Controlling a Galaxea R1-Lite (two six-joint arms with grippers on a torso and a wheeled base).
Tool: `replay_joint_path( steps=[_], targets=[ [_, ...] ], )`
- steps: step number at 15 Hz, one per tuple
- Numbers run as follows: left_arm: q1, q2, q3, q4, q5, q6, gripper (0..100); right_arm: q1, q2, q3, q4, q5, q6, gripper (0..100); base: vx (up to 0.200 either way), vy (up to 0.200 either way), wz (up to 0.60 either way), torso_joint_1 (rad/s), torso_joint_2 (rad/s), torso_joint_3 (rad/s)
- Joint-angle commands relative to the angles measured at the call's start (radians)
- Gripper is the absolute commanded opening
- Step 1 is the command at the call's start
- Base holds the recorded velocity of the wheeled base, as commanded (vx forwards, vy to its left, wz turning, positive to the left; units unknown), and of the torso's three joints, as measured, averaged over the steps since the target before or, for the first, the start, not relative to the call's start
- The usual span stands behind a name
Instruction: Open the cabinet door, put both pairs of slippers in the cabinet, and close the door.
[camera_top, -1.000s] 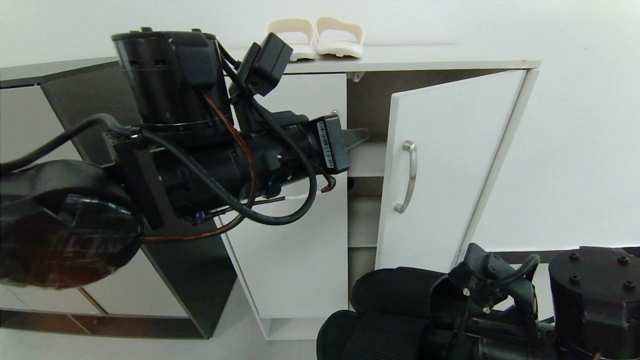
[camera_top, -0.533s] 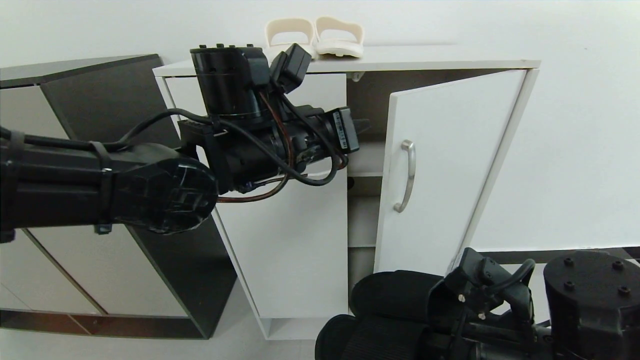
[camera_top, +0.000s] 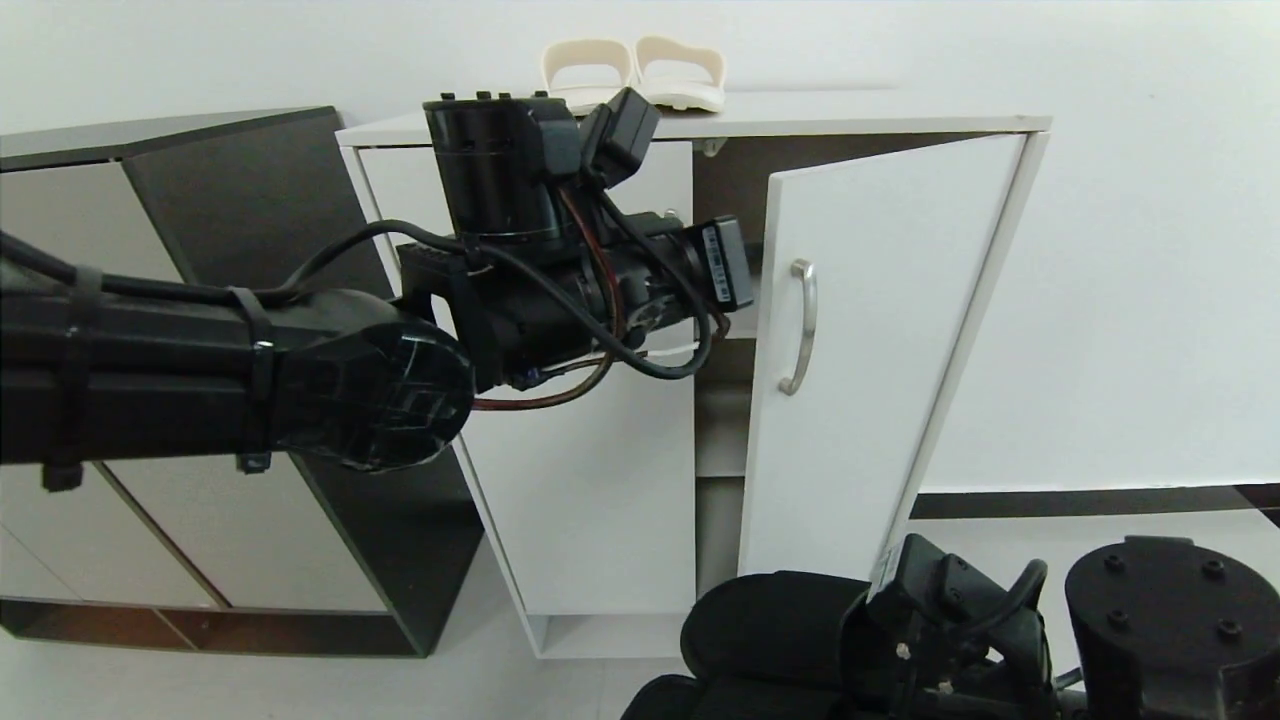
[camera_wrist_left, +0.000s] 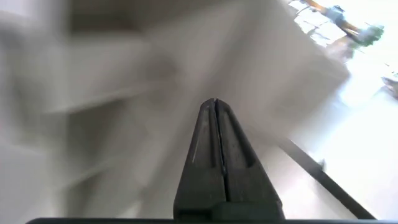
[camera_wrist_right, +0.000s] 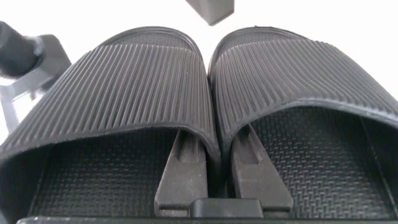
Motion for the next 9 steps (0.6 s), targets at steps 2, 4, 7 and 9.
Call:
replay_joint_path(
  steps=[2, 4, 7, 9],
  targets=[
    [-0.132, -0.016, 0.032, -0.002, 0.017, 0.006, 0, 0.033, -0.003, 0.005, 0.000, -0.002, 0.000, 0, -0.200, 0.000, 0.00, -0.005, 0.00, 0.002],
    [-0.157, -0.016, 0.032, -0.005, 0.022, 0.011, 0, 0.040, 0.003, 0.001, -0.003, -0.029, 0.000, 0, -0.200, 0.000, 0.00, 0.000, 0.00, 0.007],
    [-0.058, -0.036, 0.038, -0.065, 0.053, 0.014, 0, 0.022, 0.014, -0.021, -0.006, -0.051, 0.014, 0, -0.067, 0.000, 0.00, 0.001, 0.00, -0.001],
    [0.097, -0.139, 0.076, -0.076, 0.114, 0.015, 0, -0.056, 0.022, -0.047, -0.006, -0.091, 0.017, 0, 0.000, 0.000, 0.00, 0.000, 0.00, 0.000]
  ],
)
